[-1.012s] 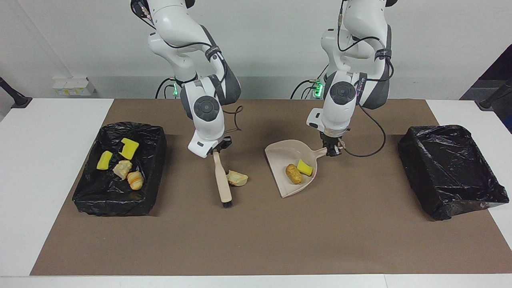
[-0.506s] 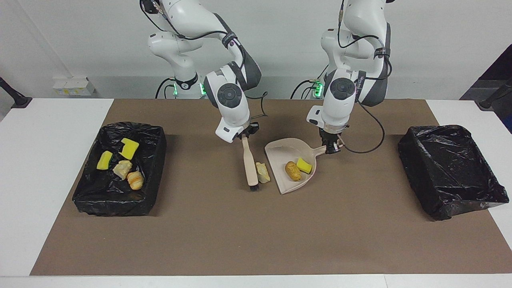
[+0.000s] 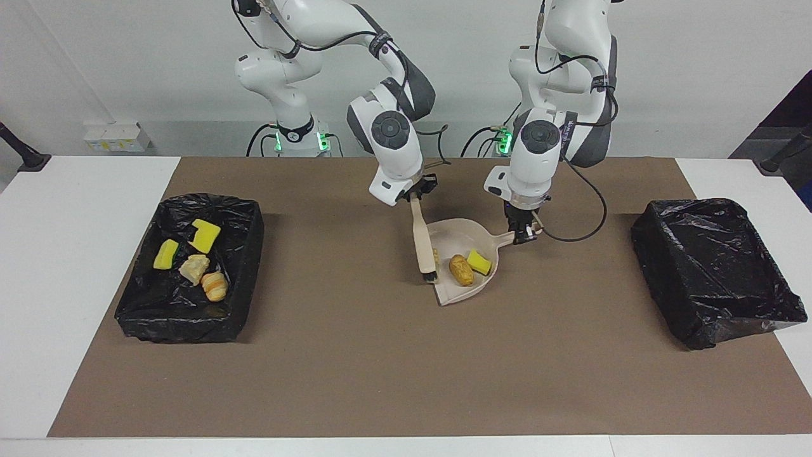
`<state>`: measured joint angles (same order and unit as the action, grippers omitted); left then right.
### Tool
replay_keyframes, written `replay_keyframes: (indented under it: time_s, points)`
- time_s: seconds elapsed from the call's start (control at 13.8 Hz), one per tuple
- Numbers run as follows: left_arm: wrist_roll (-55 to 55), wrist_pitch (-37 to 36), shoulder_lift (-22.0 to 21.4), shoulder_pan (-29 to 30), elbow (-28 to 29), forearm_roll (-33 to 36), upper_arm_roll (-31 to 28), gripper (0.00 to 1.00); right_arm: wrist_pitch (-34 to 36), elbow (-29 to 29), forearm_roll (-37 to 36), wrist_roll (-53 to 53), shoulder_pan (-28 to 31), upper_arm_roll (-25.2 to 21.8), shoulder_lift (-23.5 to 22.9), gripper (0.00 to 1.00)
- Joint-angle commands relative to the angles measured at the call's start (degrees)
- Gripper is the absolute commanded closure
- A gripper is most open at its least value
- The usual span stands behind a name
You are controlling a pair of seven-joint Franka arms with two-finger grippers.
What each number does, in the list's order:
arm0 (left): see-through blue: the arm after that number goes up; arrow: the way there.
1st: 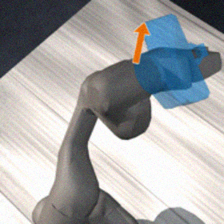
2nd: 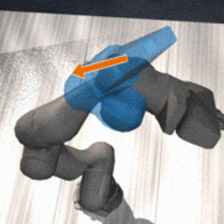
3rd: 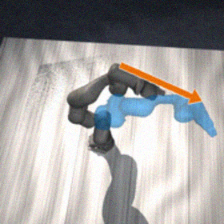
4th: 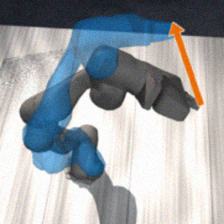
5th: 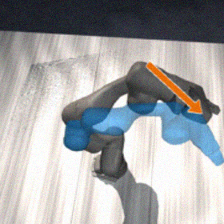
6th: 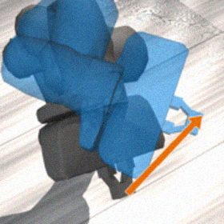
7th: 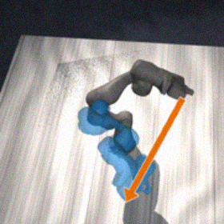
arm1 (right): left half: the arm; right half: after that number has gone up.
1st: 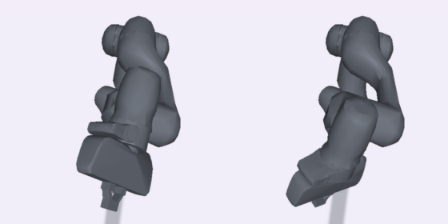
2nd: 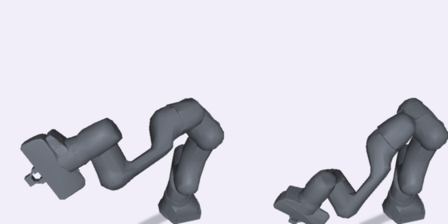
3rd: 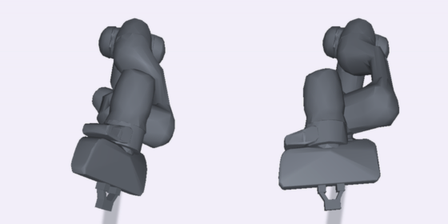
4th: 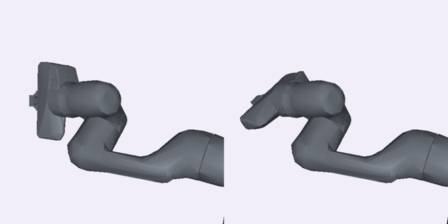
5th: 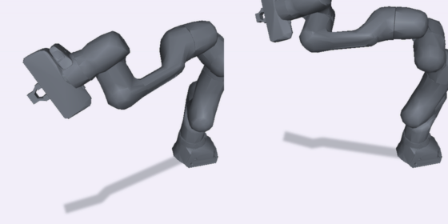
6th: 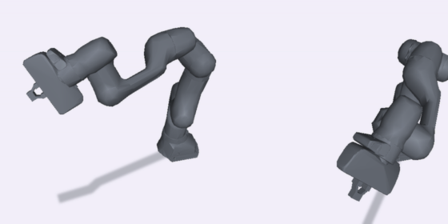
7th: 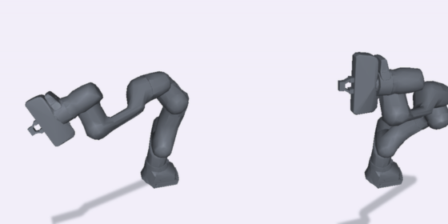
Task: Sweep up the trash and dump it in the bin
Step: 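Sweep the remaining pieces into the dustpan with the right gripper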
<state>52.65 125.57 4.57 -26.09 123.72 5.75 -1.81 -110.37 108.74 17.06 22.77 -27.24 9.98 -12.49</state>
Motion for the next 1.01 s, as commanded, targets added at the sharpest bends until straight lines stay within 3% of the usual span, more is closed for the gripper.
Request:
replay_keyframes:
  time_s: [0.0, 0.29, 0.72, 0.94]
  points:
    - [-0.4, 4.7, 0.1, -1.1, 1.8, 0.5, -0.2, 1.0, -0.9, 1.1, 1.8, 1.6, -1.1, 0.0, 1.3, 1.0]
    - [-0.3, 5.3, 0.4, -1.1, 1.9, 0.5, -0.2, 1.0, -0.6, 1.1, 1.8, 2.2, -1.3, 2.5, 2.7, 1.0]
    - [1.4, 5.4, 0.4, -0.2, 1.7, 0.4, -0.2, 1.0, -0.1, 1.0, 1.8, 2.9, -0.7, 2.6, 6.2, 1.0]
    - [2.5, 4.2, 2.7, 0.6, -2.2, 0.4, -0.3, 1.0, 1.5, 1.6, 1.7, 3.4, 0.7, 2.2, 9.0, 1.0]
